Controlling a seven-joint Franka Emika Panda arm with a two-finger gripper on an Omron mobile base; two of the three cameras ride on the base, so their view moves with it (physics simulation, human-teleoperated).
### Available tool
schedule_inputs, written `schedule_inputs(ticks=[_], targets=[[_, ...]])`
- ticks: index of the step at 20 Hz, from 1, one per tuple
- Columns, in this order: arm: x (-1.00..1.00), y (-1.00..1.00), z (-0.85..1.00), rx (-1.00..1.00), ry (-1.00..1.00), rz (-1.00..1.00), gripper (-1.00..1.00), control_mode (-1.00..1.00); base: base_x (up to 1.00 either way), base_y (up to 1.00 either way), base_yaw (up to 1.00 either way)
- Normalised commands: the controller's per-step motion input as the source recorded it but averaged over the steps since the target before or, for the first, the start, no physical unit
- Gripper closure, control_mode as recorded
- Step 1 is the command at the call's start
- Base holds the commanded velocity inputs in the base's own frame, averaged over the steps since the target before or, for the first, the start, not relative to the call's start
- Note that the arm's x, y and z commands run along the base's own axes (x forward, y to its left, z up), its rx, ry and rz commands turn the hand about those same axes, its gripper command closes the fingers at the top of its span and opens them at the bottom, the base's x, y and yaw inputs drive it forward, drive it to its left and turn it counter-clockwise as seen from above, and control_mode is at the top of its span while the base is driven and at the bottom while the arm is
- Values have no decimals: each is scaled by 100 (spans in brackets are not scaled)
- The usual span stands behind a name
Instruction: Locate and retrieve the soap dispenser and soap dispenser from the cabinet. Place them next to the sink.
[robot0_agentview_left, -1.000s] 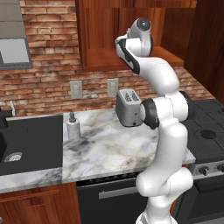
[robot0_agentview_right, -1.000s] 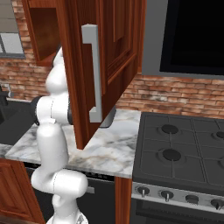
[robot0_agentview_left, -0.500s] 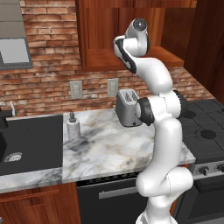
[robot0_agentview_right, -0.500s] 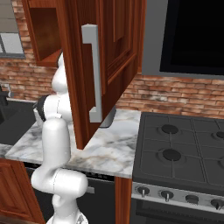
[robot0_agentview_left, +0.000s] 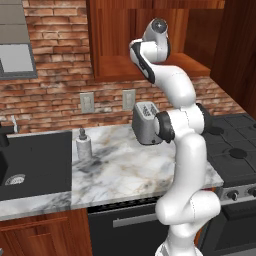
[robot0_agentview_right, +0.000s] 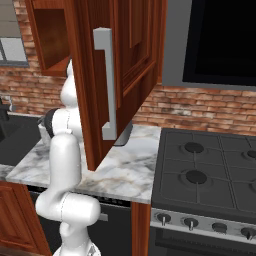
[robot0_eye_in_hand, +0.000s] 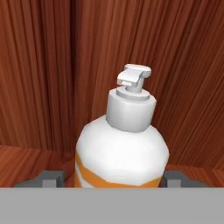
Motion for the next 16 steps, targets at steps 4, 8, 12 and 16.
schedule_inputs(ticks=[4,8,12,16], targets=[[-15,0,0,0,-1,0,100,-100,0,0,0],[-36,0,0,0,-3,-6,100,-100,0,0,0],[-42,0,3,0,-1,-9,100,-100,0,0,0],[-51,0,2,0,-2,-11,100,-100,0,0,0]])
